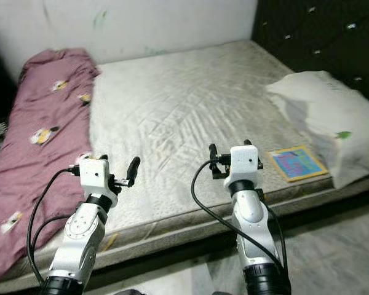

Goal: Clean up the room

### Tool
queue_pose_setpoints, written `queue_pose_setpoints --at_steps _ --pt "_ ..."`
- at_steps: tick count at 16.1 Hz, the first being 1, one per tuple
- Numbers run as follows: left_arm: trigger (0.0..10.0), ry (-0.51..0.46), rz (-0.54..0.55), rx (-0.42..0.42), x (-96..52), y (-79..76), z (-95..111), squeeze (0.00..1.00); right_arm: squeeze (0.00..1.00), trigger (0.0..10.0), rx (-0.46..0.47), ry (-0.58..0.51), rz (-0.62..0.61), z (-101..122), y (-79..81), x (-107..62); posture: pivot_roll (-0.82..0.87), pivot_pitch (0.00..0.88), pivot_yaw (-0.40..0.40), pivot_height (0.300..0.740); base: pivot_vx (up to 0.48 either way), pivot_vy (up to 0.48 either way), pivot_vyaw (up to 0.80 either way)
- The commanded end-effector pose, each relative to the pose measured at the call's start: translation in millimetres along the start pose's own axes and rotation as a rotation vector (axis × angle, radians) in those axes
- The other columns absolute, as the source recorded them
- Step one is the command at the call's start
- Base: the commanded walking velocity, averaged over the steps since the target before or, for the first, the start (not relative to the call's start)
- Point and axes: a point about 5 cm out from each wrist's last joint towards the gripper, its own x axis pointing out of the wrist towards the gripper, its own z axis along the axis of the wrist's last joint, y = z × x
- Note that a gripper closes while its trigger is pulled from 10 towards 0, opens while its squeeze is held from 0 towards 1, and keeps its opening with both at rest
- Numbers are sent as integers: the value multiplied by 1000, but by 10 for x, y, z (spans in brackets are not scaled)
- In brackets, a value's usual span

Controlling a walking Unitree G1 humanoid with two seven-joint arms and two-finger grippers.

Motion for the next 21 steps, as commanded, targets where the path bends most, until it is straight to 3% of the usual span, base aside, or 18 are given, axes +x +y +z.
queue_pose_setpoints --at_steps 1,7,13,21 --pt "10000 -25 -1 6 9 17 55 0 0 10000 -1 -25 0 61 -7 20 -65 0 85 740 420 0 0" --pt "10000 -24 -3 3 10 1 47 0 0 10000 -6 -26 2 67 -22 20 -68 0 83 740 411 0 0" --pt "10000 0 50 19 15 38 13 0 0 10000 -9 -31 7 77 -20 31 -65 0 81 740 0 0 0" --pt "10000 14 42 5 6 25 -8 0 0 10000 -22 -36 21 81 -7 24 -64 0 78 740 0 469 0"
